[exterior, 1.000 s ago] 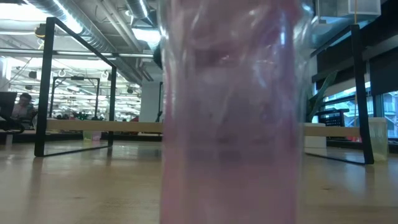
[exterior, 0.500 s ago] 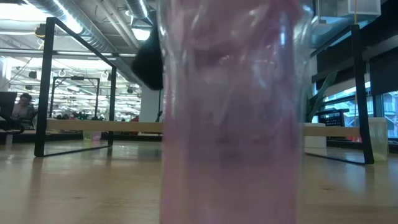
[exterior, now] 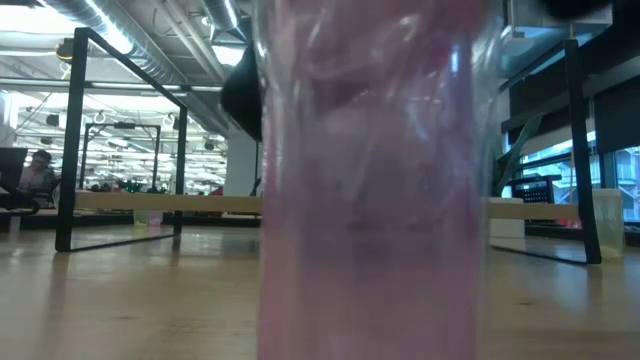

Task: Pick and place medicine bottles onto shelf by color
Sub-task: Put the bottom pink pill bottle on the shelf

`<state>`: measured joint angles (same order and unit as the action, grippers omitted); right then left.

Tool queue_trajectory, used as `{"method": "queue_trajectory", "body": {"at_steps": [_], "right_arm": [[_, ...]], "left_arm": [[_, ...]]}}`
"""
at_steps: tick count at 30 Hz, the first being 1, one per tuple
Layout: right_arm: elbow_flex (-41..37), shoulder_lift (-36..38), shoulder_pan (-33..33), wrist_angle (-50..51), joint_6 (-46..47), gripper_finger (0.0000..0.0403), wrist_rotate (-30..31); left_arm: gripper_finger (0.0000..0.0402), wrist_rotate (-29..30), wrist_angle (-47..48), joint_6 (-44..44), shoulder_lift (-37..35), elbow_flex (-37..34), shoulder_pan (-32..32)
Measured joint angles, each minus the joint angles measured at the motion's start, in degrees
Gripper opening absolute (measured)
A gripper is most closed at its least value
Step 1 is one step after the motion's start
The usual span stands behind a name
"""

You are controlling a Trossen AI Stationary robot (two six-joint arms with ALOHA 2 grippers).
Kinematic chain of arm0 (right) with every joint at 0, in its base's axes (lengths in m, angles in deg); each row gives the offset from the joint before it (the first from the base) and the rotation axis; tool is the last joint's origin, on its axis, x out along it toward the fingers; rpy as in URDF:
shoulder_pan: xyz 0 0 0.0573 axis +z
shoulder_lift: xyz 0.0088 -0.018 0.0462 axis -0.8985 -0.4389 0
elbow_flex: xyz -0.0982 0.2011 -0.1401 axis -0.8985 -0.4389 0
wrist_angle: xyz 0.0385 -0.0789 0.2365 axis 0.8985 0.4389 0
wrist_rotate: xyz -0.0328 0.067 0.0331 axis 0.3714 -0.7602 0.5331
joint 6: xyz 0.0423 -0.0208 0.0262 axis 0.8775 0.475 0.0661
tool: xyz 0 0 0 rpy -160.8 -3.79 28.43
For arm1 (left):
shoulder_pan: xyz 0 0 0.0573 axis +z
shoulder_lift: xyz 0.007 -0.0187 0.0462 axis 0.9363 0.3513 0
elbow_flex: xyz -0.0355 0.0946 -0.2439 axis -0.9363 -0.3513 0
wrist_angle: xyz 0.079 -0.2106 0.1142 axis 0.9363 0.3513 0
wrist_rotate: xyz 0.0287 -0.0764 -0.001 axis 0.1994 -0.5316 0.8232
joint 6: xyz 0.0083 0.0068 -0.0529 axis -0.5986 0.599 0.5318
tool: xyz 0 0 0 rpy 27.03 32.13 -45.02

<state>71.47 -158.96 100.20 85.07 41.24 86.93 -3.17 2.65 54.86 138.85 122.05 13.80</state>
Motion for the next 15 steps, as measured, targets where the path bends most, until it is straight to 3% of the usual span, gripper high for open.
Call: {"method": "queue_trajectory", "body": {"at_steps": [15], "right_arm": [[0.0,0.02,-0.01,0.23,1.65,0.0167,0.02]], "left_arm": [[0.0,0.0,0.01,0.0,0.0,0.0,0.0]]}}
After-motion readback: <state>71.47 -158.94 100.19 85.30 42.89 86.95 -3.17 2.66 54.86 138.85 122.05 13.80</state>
